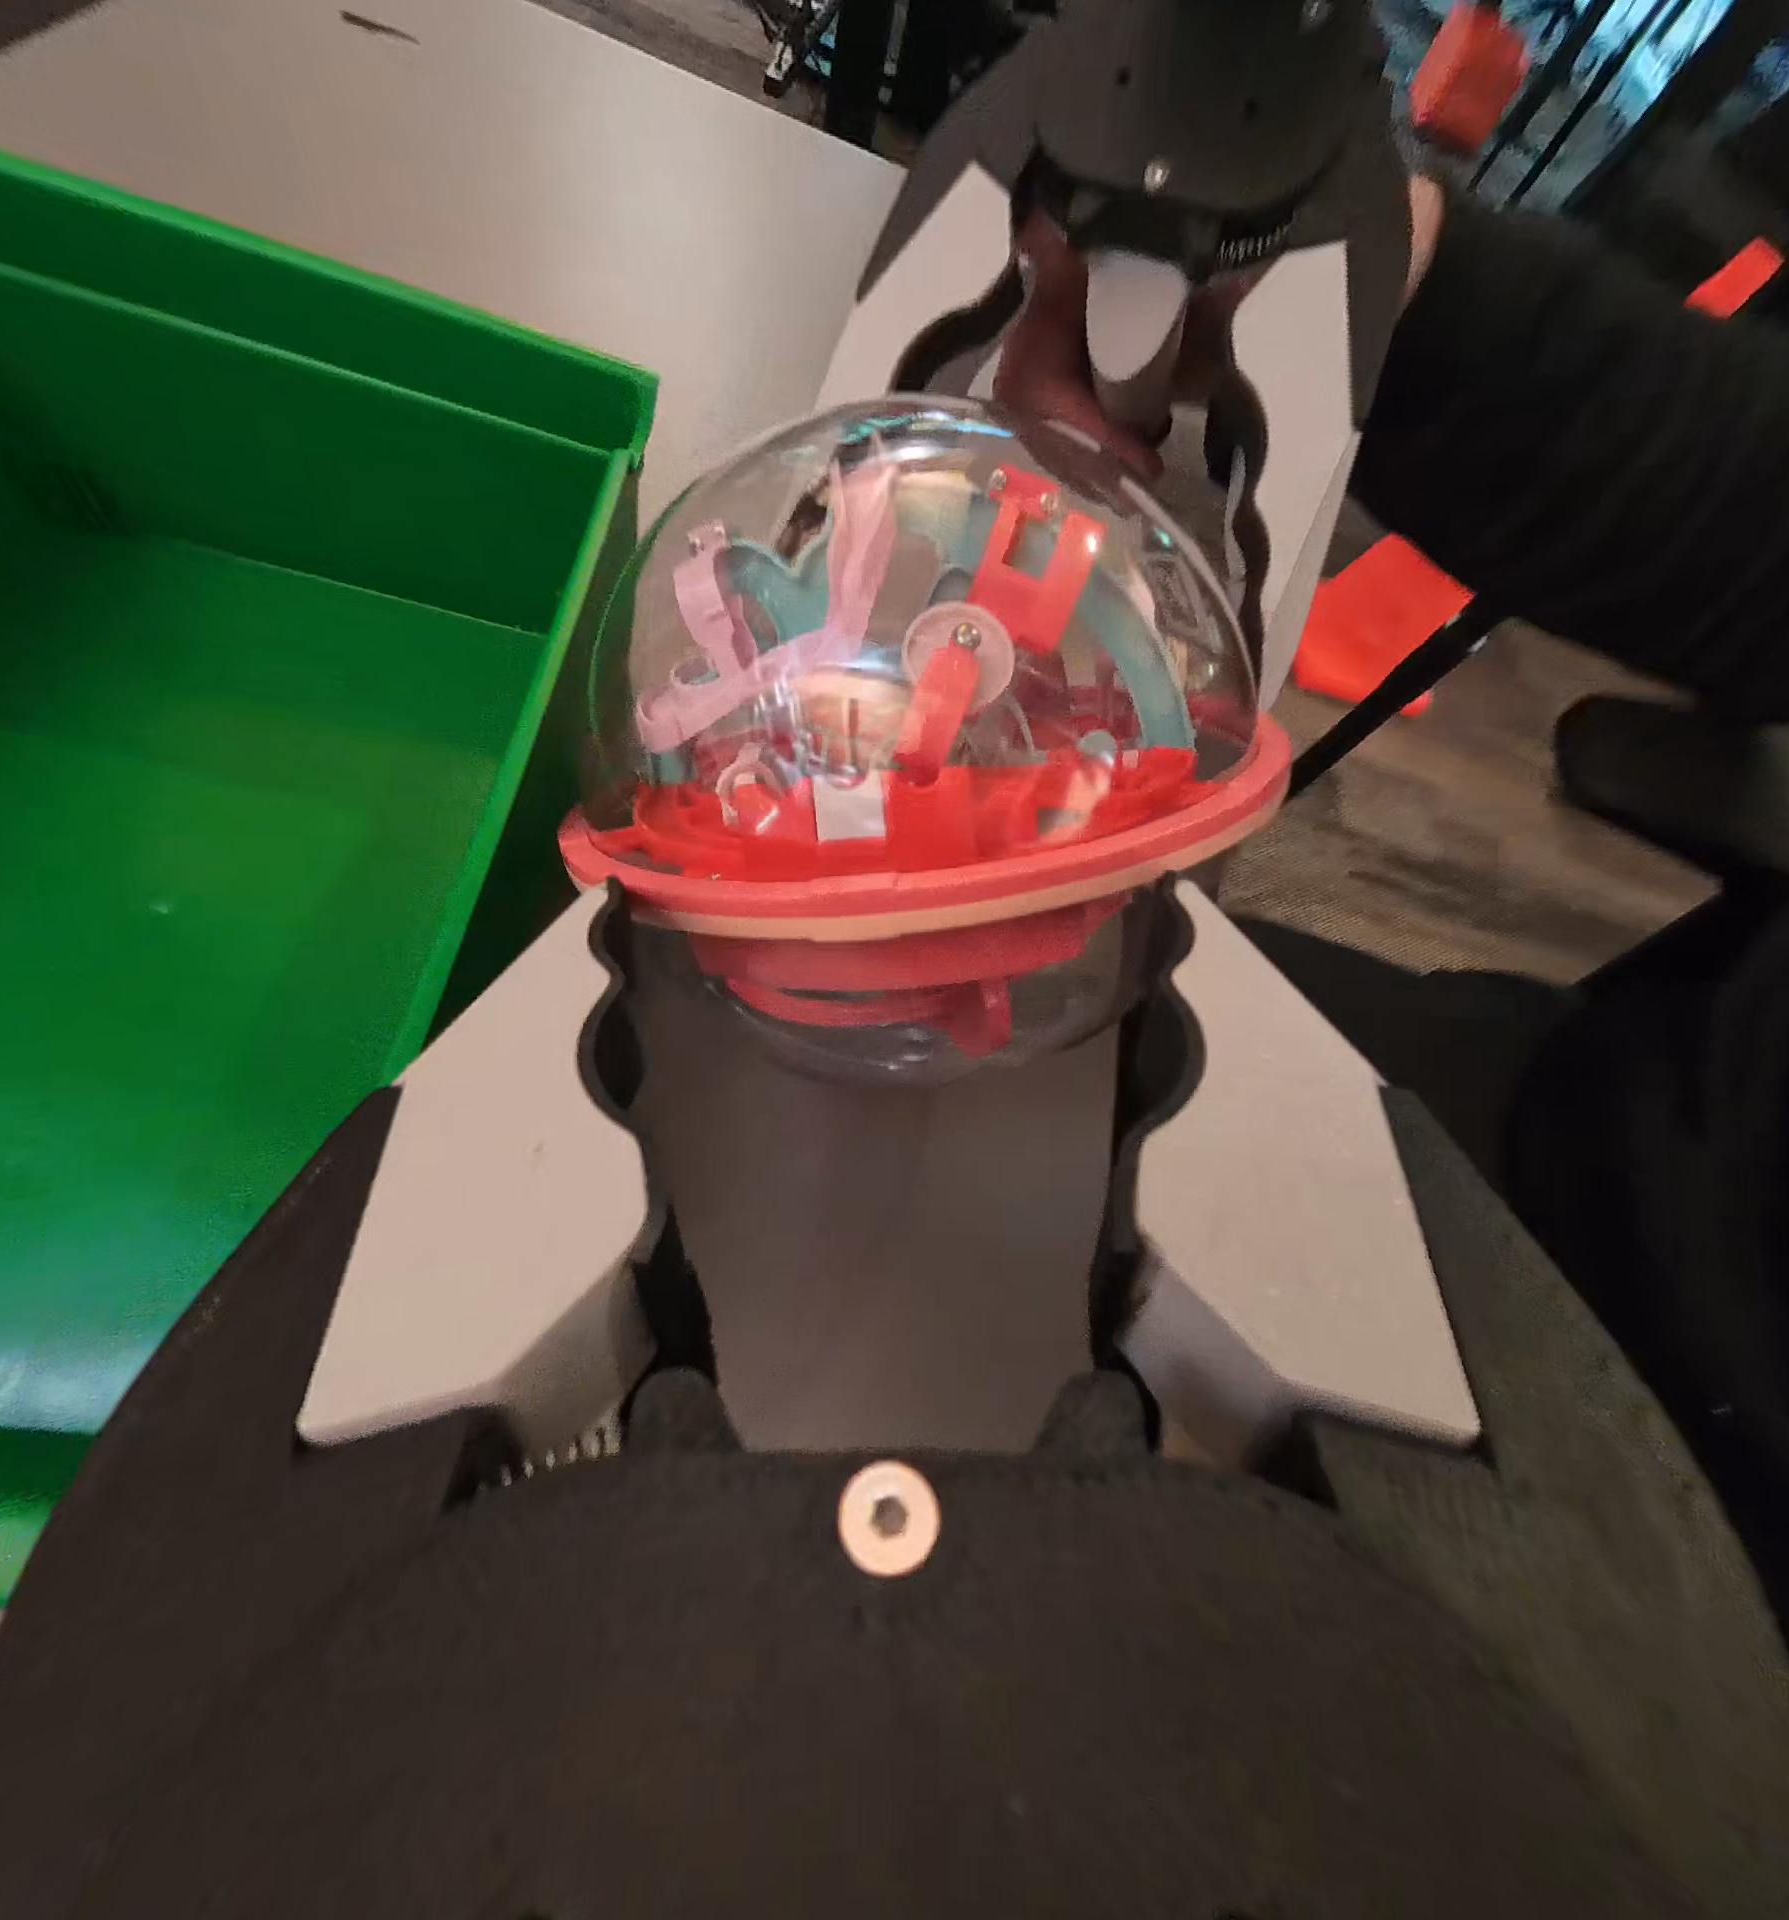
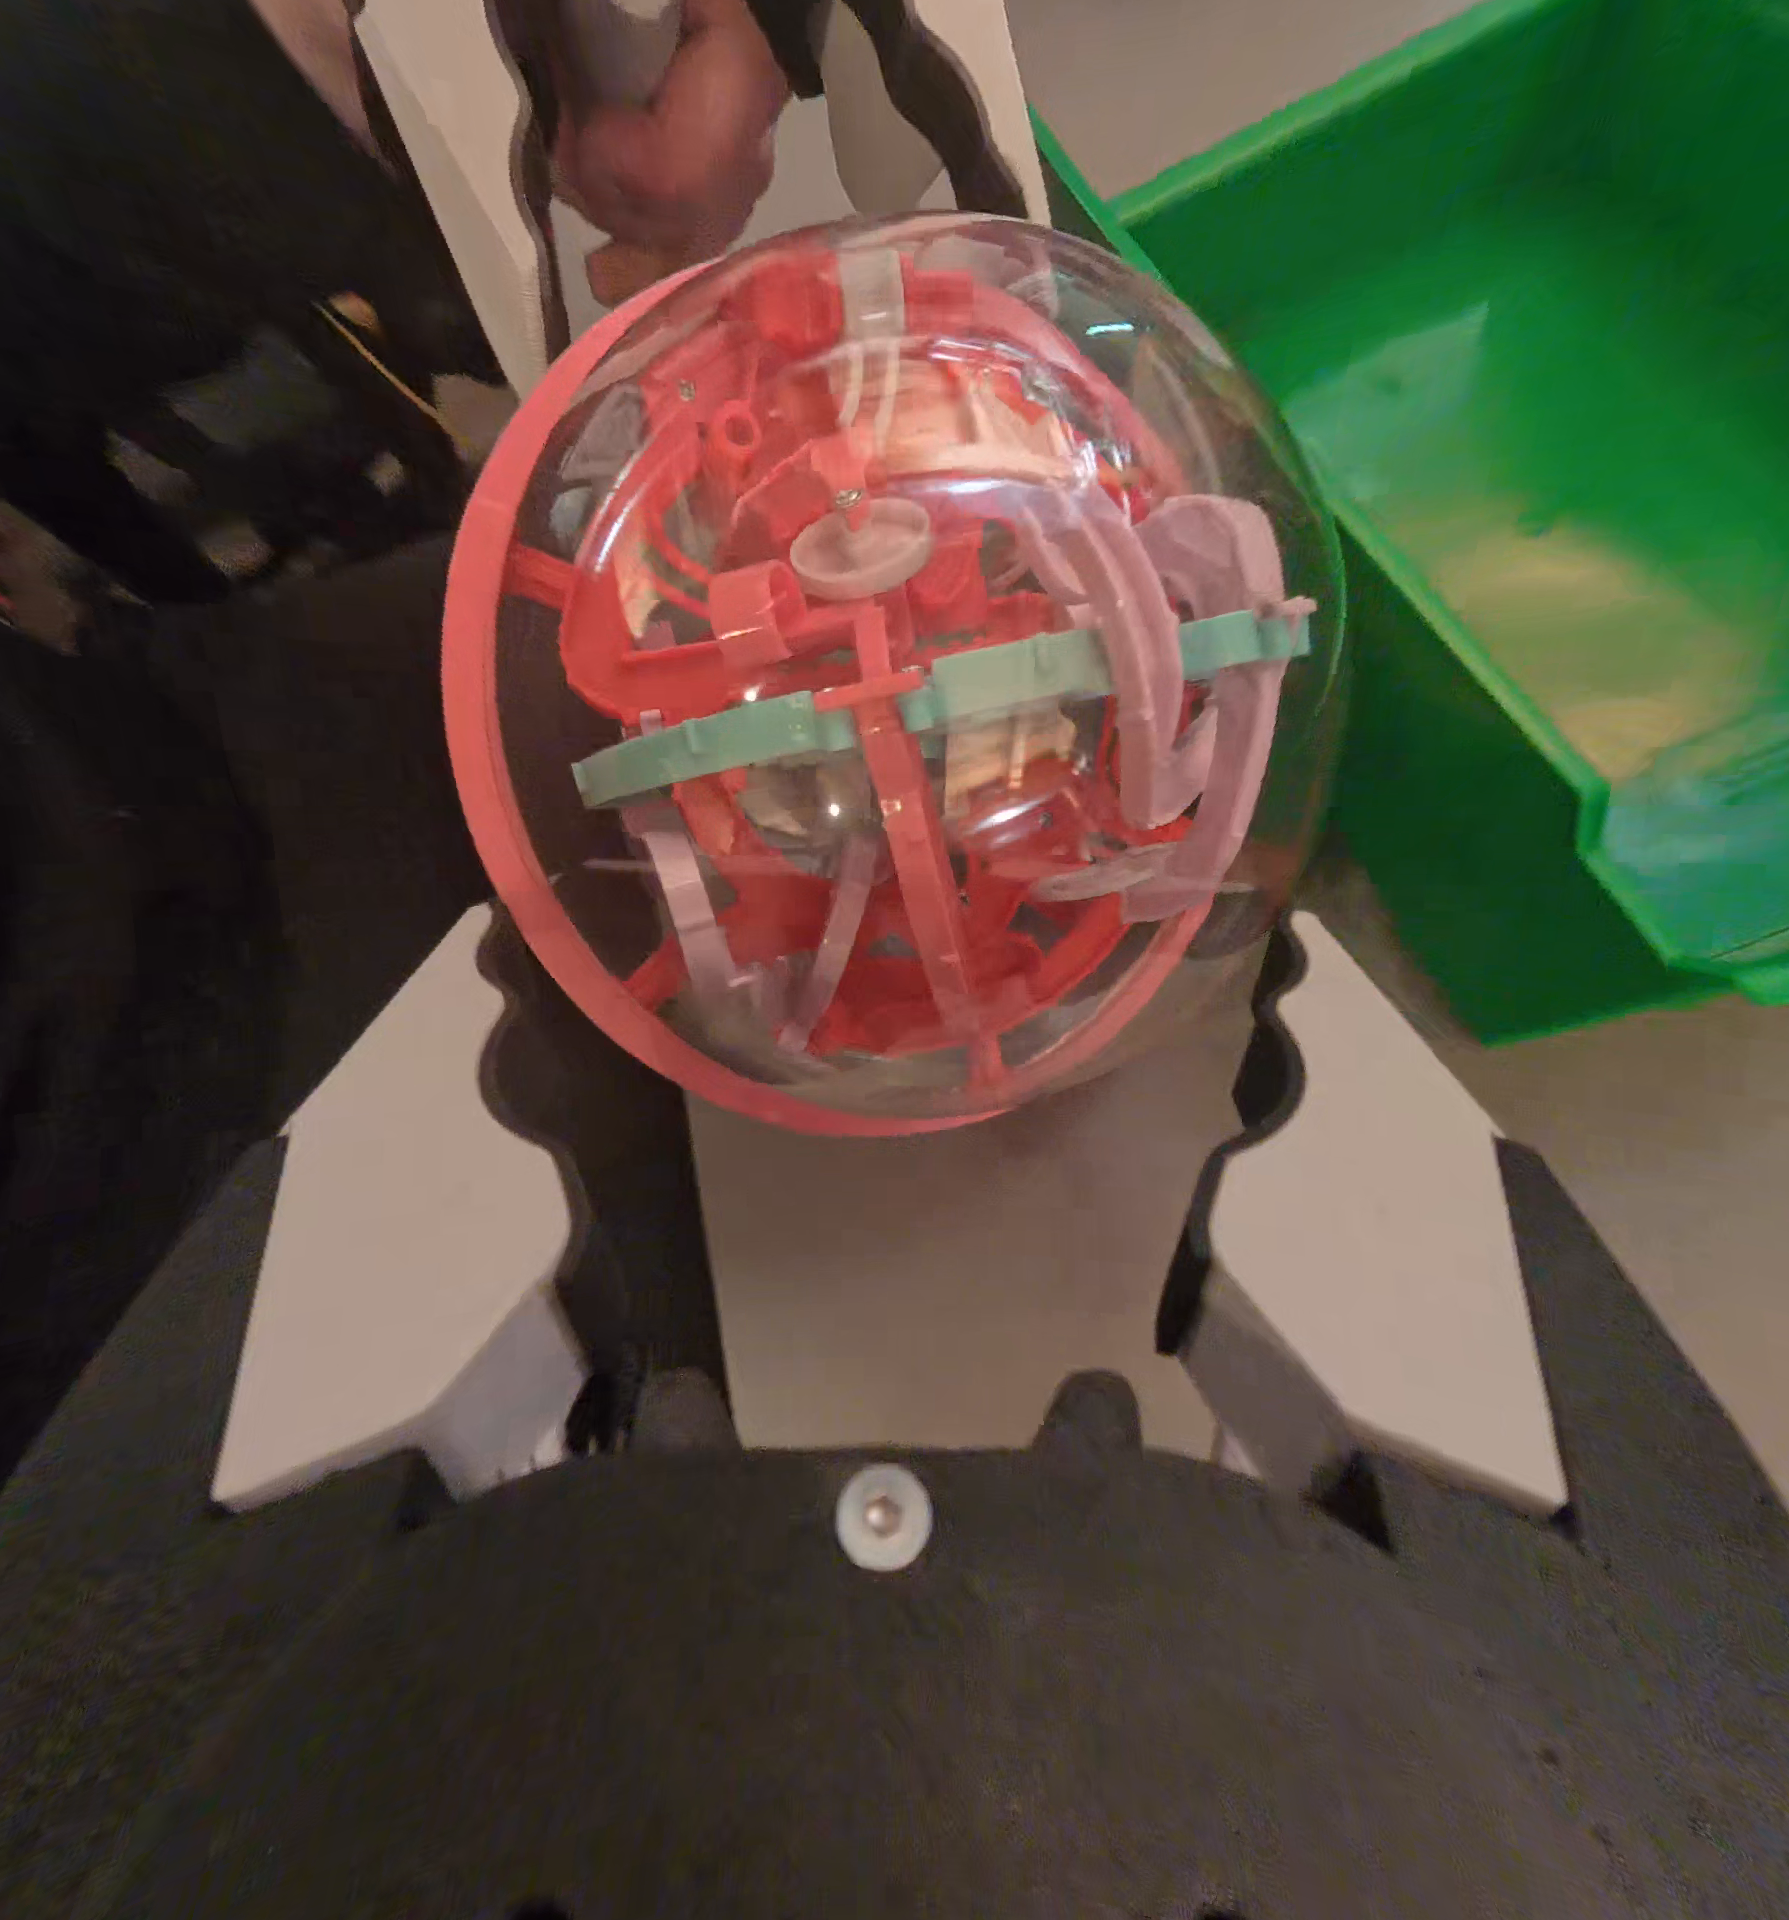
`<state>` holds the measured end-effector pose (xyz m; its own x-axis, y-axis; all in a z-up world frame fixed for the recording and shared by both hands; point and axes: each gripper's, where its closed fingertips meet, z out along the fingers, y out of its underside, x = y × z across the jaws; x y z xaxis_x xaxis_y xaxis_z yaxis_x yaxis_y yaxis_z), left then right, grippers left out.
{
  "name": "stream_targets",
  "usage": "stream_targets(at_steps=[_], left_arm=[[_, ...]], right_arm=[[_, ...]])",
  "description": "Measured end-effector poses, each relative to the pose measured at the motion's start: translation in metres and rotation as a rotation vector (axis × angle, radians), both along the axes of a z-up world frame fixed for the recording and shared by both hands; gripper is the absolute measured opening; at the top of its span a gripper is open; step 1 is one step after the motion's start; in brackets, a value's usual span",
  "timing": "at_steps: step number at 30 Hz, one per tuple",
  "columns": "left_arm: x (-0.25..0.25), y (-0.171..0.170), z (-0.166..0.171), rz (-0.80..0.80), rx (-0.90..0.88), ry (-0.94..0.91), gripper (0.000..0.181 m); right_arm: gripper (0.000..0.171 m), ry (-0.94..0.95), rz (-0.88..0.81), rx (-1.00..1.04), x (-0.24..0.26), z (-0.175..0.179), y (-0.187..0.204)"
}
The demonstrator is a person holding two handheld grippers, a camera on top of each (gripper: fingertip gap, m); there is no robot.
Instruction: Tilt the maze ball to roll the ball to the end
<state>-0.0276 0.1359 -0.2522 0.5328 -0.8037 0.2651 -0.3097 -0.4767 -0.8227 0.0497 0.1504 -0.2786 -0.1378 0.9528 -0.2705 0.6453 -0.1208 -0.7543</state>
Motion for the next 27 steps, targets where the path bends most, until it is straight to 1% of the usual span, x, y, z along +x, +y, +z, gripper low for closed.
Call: stream_targets(at_steps=[5, 10, 18, 22, 24, 27], left_arm=[[0.0, 0.01, 0.003, 0.024, -0.115, -0.064, 0.096], [0.0, 0.016, 0.004, 0.032, -0.173, -0.086, 0.096], [0.002, 0.018, 0.0, 0.028, -0.247, -0.105, 0.096], [0.002, 0.016, -0.001, 0.031, -0.242, -0.123, 0.095], [-0.001, 0.012, -0.002, 0.036, -0.247, -0.137, 0.092], [-0.003, 0.007, 0.0, 0.045, -0.283, -0.199, 0.089]], right_arm=[[0.135, 0.015, -0.012, -0.164, 0.0, -0.001, 0.003], [0.135, 0.02, -0.016, -0.235, 0.0, 0.0, 0.007], [0.135, 0.029, -0.021, -0.276, 0.002, 0.004, 0.013], [0.135, 0.065, -0.04, -0.258, 0.002, 0.006, 0.013], [0.134, 0.096, -0.06, -0.245, 0.002, 0.008, 0.013], [0.135, 0.139, -0.097, -0.256, 0.004, 0.014, 0.012]])
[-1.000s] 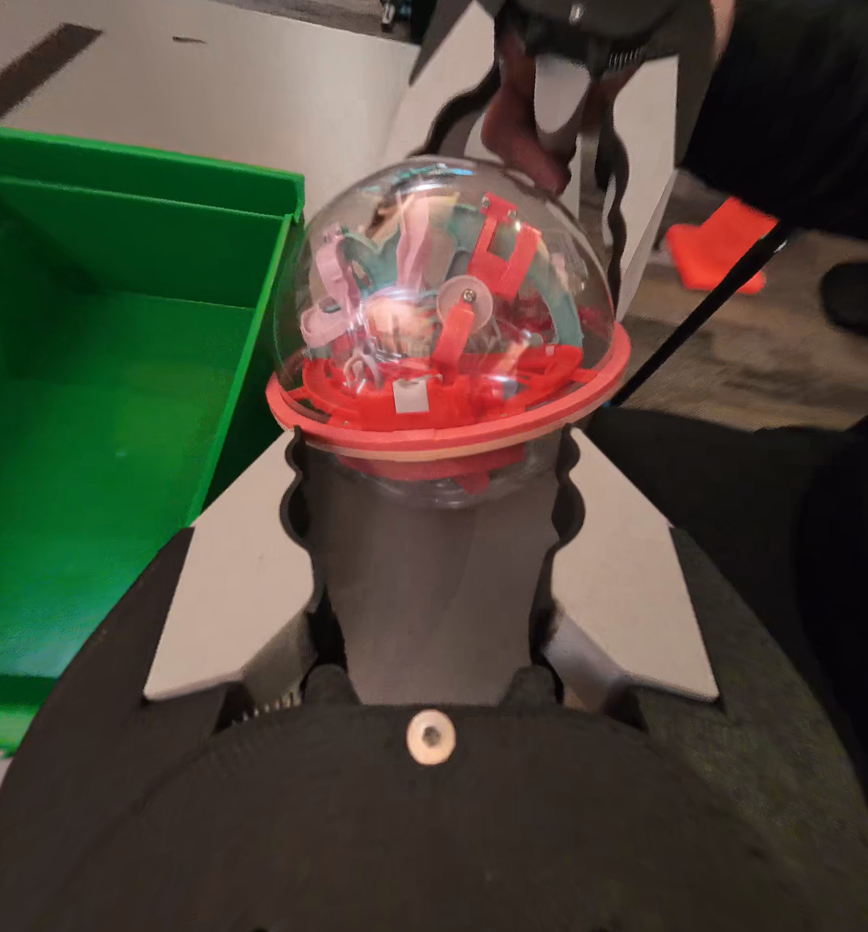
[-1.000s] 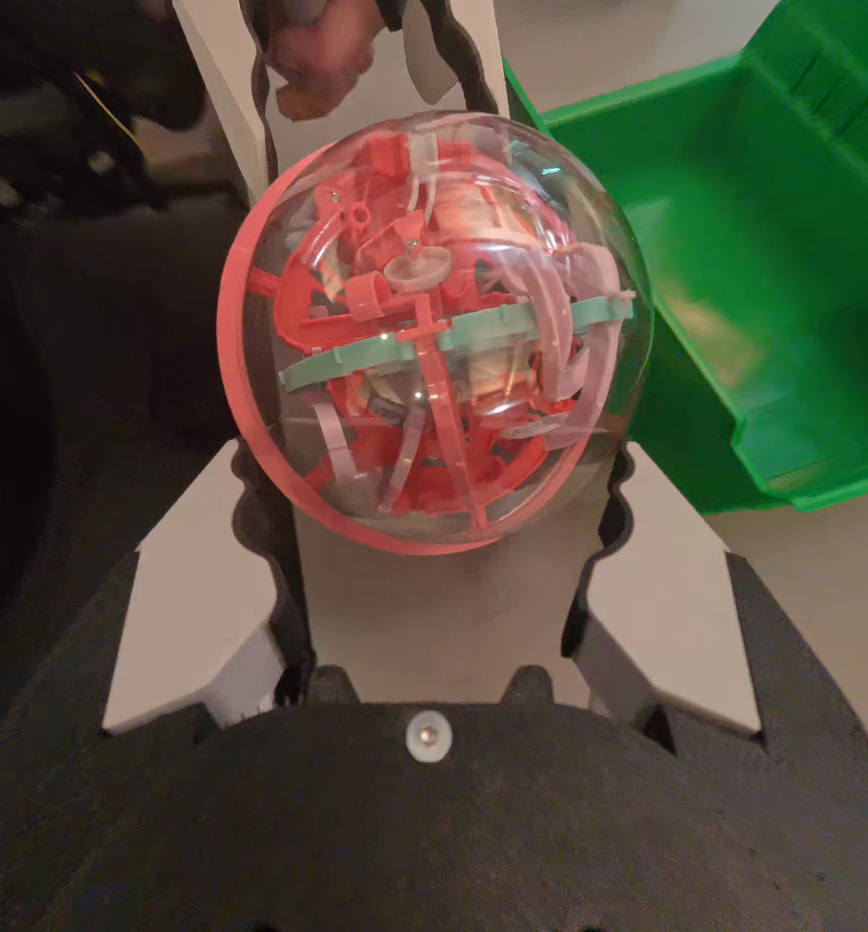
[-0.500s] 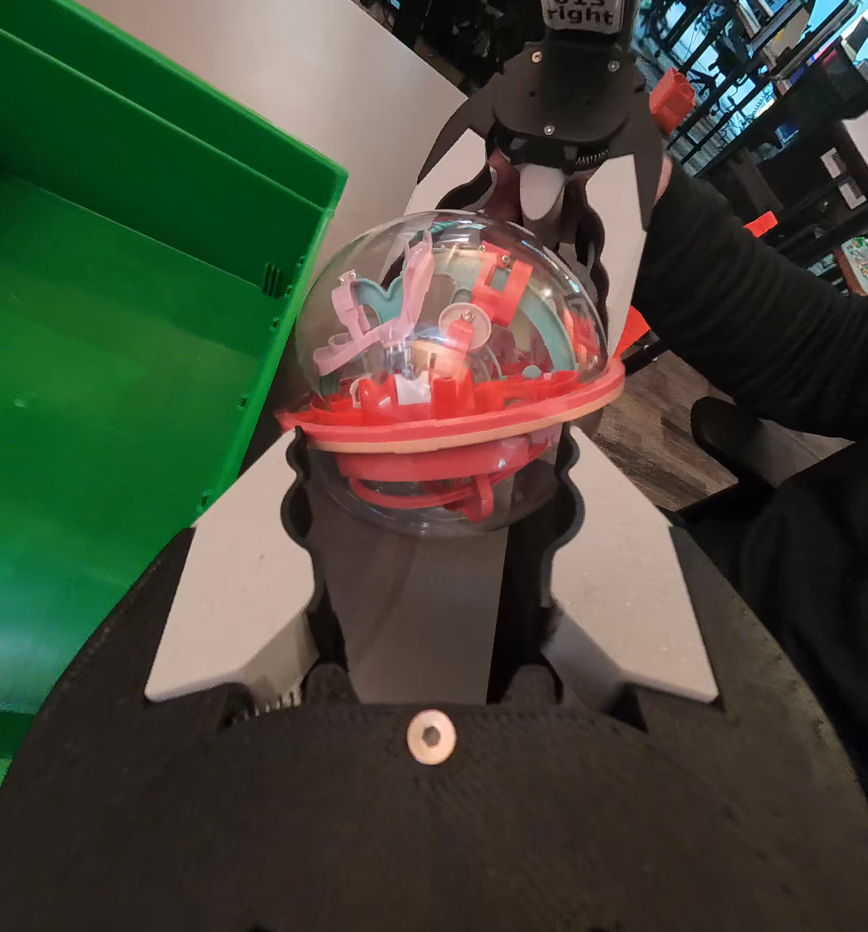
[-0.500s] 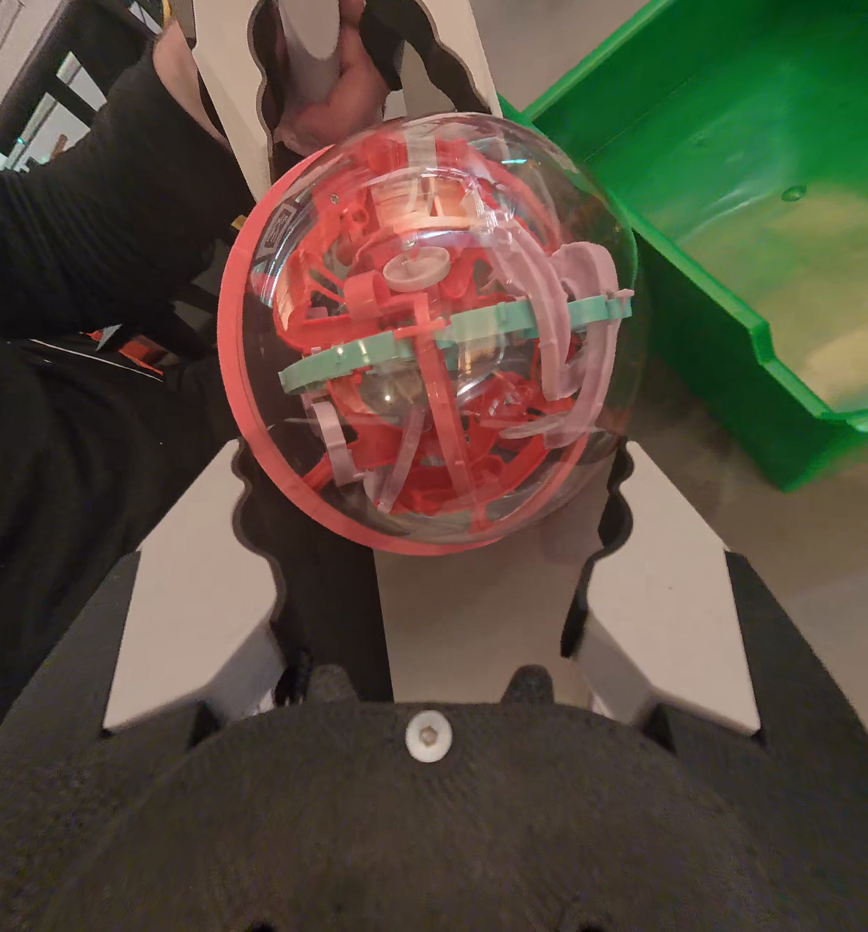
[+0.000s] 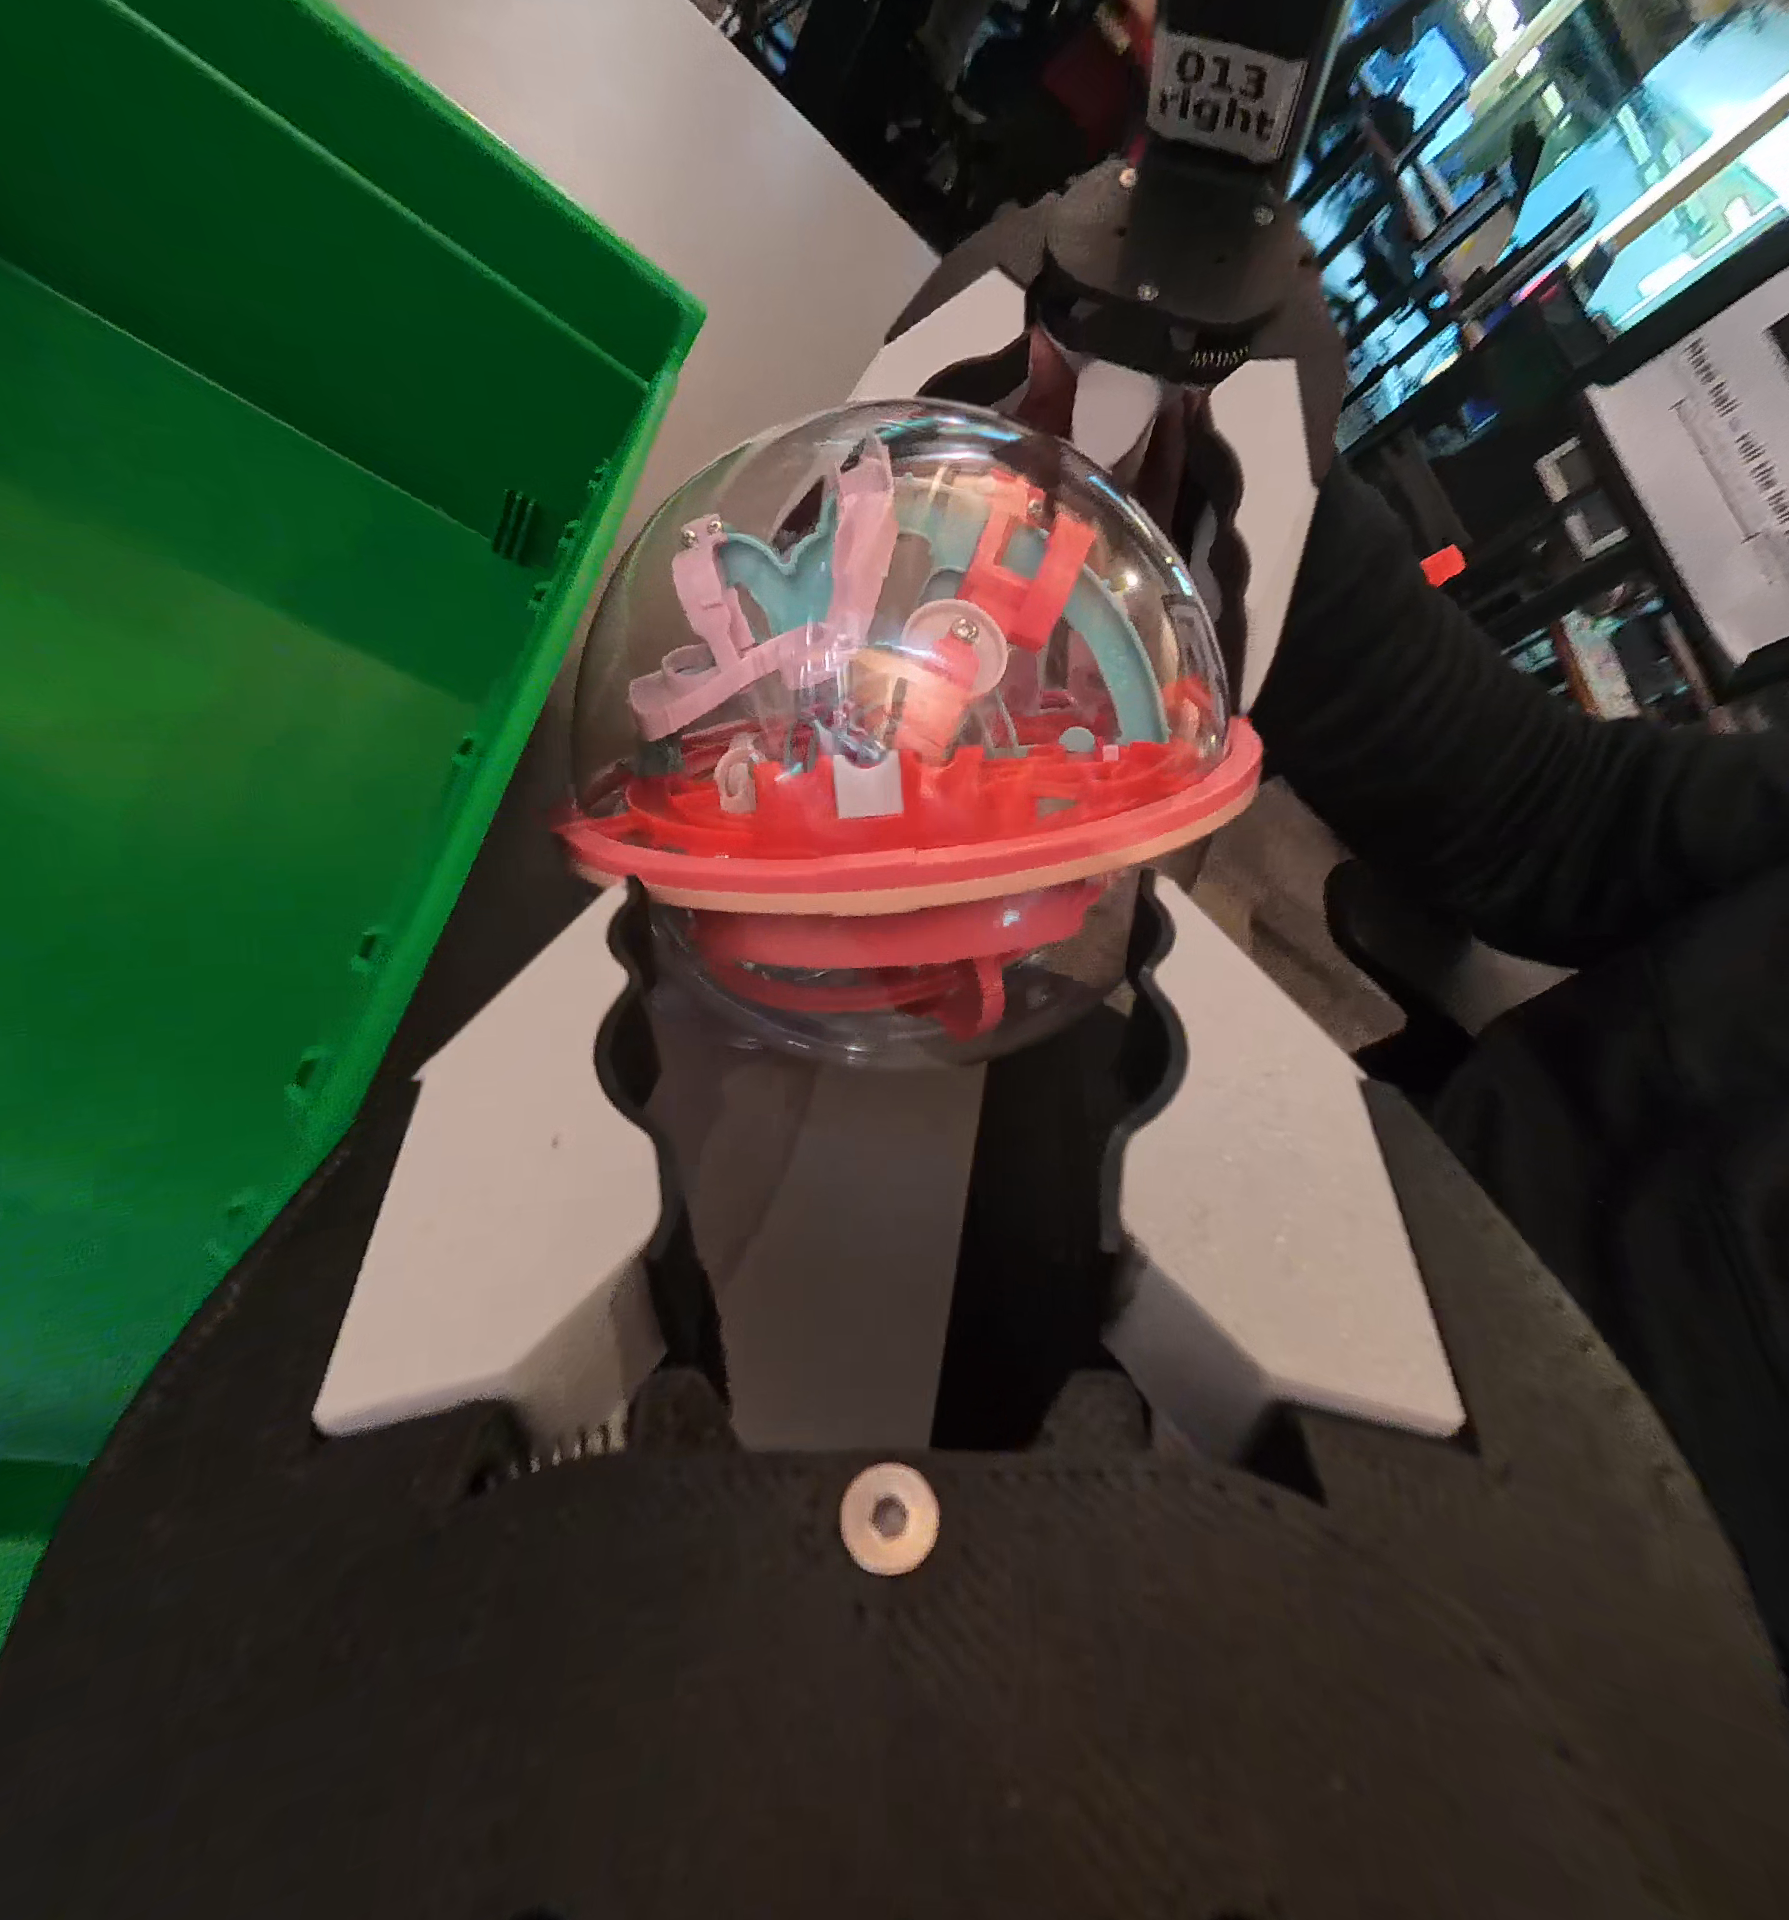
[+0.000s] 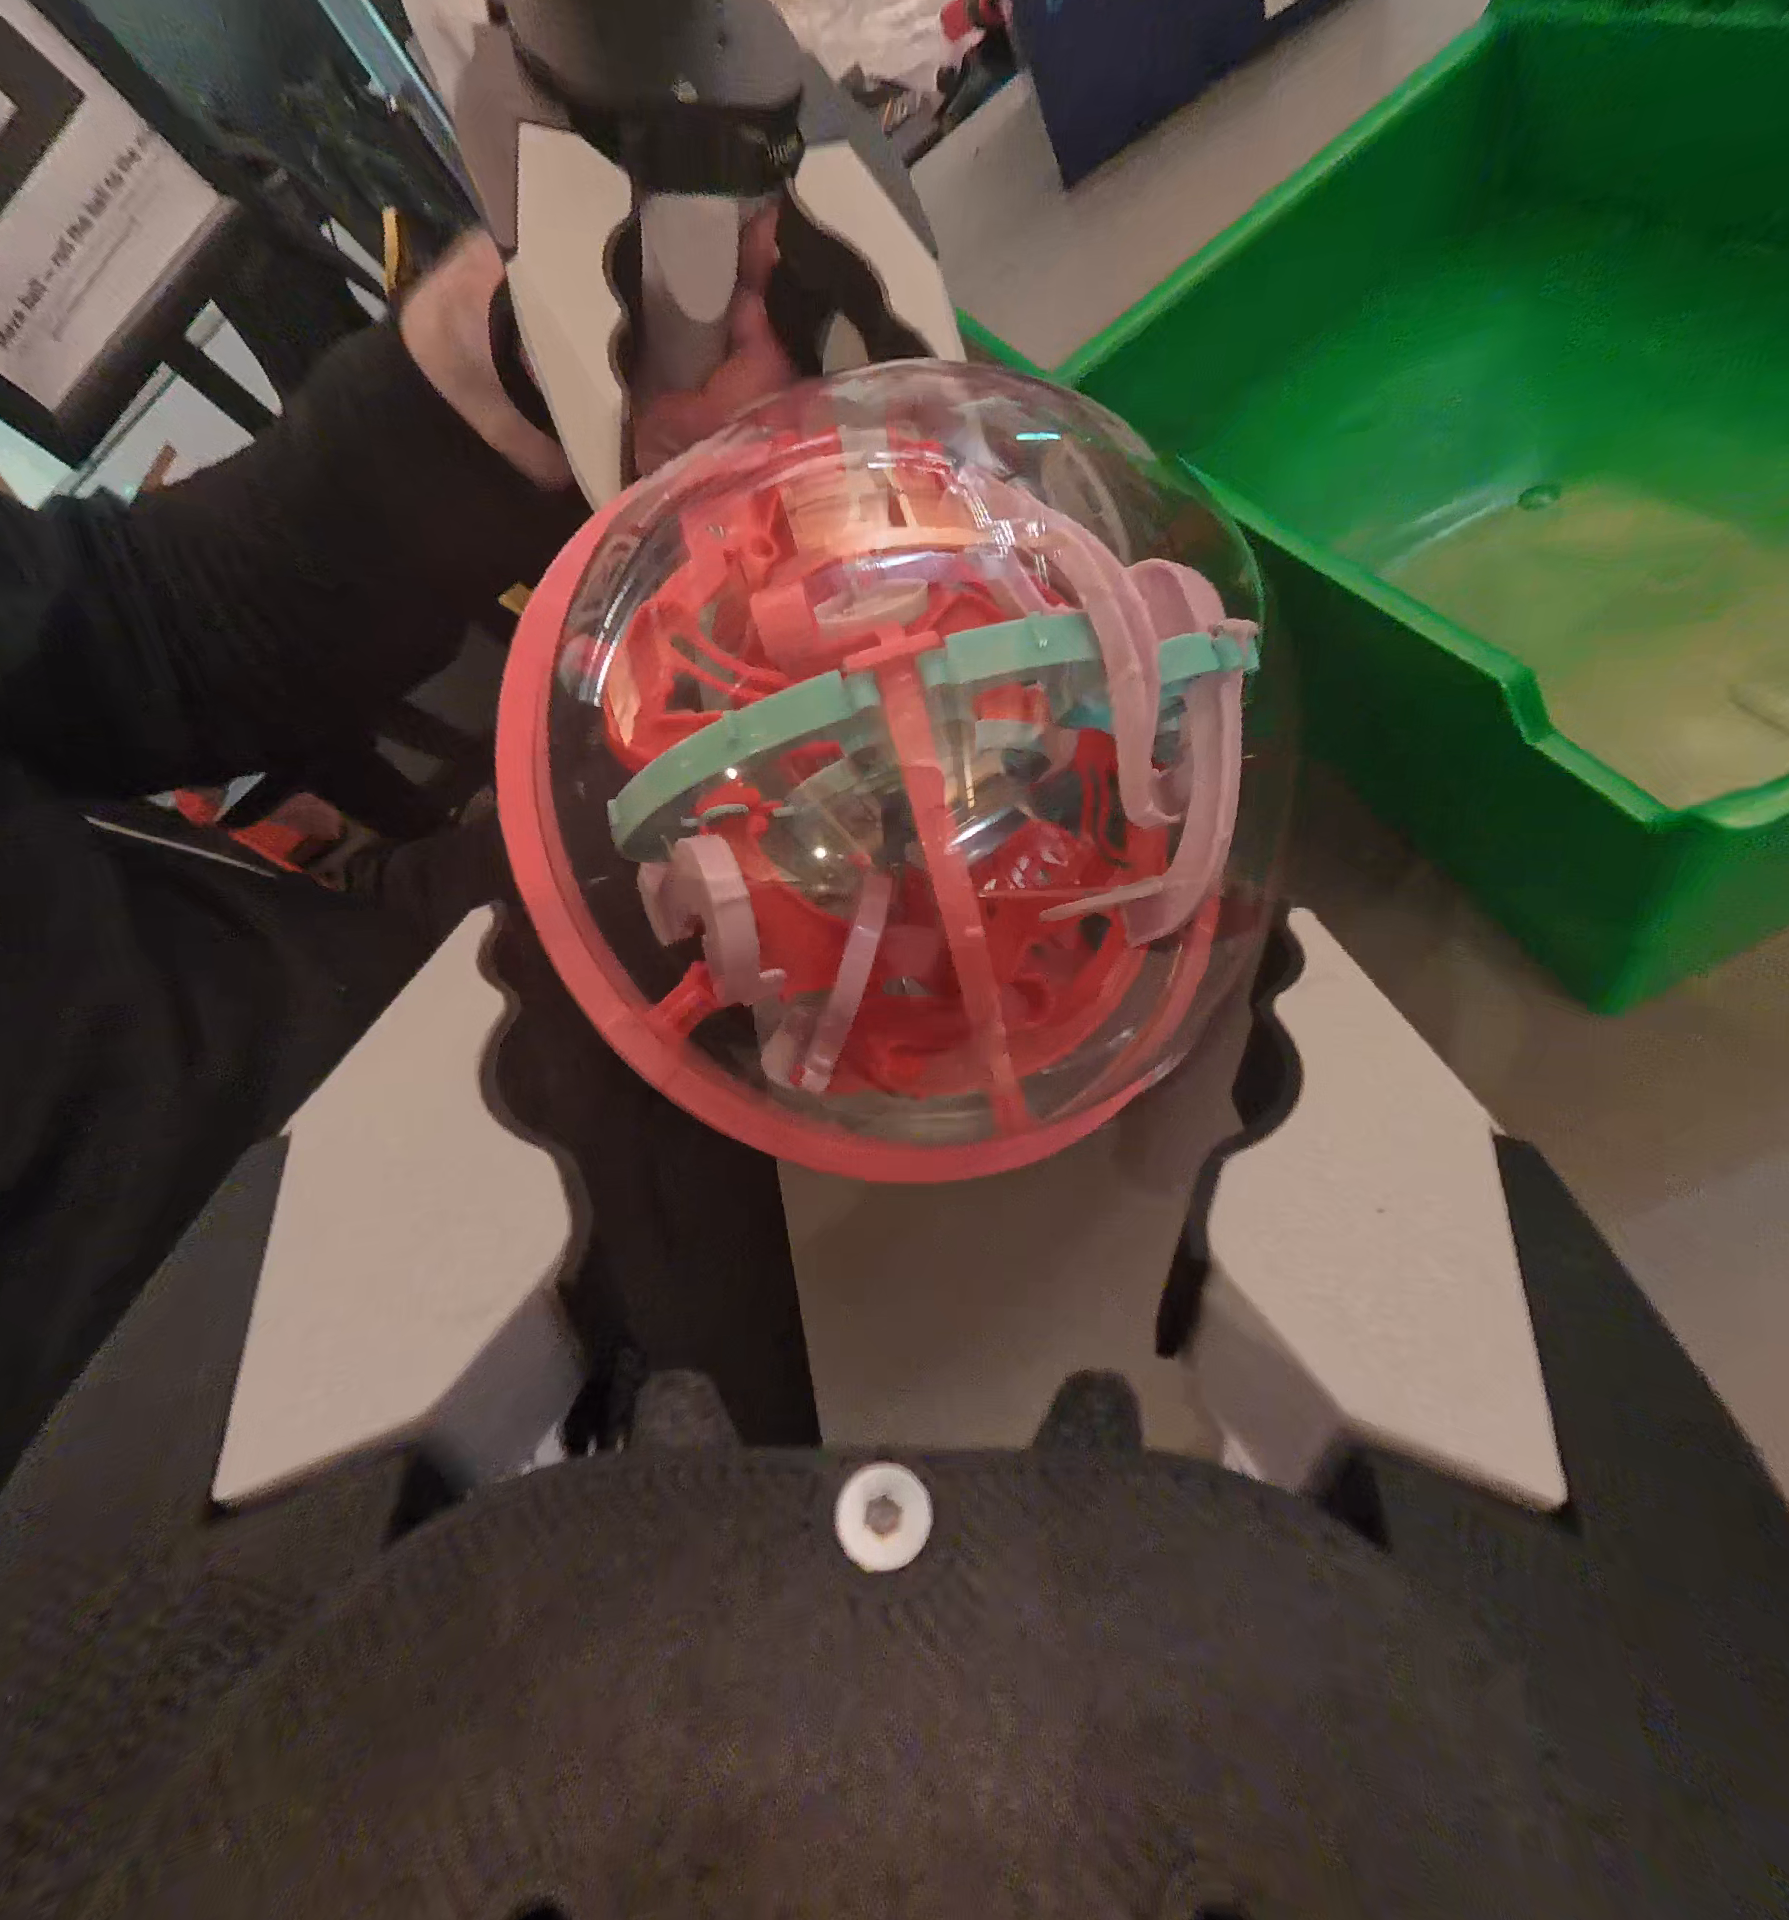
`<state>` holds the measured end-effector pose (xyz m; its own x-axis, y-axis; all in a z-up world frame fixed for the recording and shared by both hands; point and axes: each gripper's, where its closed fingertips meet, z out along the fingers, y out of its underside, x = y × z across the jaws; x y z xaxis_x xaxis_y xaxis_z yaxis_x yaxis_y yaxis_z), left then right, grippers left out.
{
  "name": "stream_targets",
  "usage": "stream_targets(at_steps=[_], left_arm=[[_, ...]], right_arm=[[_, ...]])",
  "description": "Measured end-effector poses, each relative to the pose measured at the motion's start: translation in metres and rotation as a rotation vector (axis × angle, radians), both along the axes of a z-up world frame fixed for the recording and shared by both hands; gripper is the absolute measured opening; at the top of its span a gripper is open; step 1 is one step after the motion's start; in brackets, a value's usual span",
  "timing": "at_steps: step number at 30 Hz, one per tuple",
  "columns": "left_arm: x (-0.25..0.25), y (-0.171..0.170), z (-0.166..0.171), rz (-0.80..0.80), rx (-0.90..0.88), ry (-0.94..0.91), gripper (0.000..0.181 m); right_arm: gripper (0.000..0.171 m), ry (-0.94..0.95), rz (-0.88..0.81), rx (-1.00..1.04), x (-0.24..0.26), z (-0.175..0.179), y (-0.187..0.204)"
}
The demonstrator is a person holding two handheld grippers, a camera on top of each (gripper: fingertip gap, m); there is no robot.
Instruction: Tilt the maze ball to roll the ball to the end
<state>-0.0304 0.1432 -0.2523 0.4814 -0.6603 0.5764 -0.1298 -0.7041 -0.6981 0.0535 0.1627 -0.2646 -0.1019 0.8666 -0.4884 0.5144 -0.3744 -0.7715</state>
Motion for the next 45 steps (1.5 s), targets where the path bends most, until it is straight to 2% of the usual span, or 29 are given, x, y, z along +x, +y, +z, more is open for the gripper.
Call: stream_targets(at_steps=[4, 9, 13, 16, 18, 21, 26, 29, 36, 41, 45], left_arm=[[-0.003, -0.006, 0.005, 0.018, -0.022, -0.059, 0.088], [-0.006, -0.007, 0.016, 0.072, -0.058, -0.142, 0.095], [0.0, -0.004, 0.009, 0.118, -0.188, -0.173, 0.107], [0.011, -0.009, 0.0, 0.104, -0.289, -0.179, 0.109], [0.016, -0.009, -0.003, 0.12, -0.311, -0.188, 0.106], [0.018, -0.01, -0.007, 0.139, -0.313, -0.184, 0.099], [0.024, -0.018, -0.012, 0.133, -0.228, -0.111, 0.11], [0.032, -0.024, -0.018, 0.121, -0.168, -0.059, 0.119], [0.038, -0.027, -0.003, 0.159, 0.0, -0.139, 0.121], [0.039, -0.03, 0.026, 0.171, 0.253, -0.104, 0.121], [0.038, -0.029, 0.061, 0.188, 0.473, -0.083, 0.122]], right_arm=[[0.137, 0.038, -0.072, -0.054, 0.01, 0.005, 0.004], [0.137, 0.041, -0.189, -0.228, 0.028, -0.006, 0.009], [0.138, 0.038, -0.234, -0.388, 0.03, -0.017, 0.004], [0.134, 0.034, -0.242, -0.492, 0.023, -0.02, -0.005], [0.13, 0.045, -0.224, -0.54, 0.017, -0.019, -0.013], [0.135, 0.035, -0.244, -0.529, 0.01, -0.023, -0.014], [0.134, 0.018, -0.261, -0.3, 0.009, -0.019, -0.017], [0.131, 0.074, -0.285, -0.113, 0.008, -0.004, -0.013], [0.13, 0.164, -0.289, 0.104, 0.009, 0.026, -0.014], [0.13, 0.273, -0.244, 0.358, 0.009, 0.064, -0.019], [0.13, 0.278, -0.184, 0.568, 0.008, 0.103, -0.022]])
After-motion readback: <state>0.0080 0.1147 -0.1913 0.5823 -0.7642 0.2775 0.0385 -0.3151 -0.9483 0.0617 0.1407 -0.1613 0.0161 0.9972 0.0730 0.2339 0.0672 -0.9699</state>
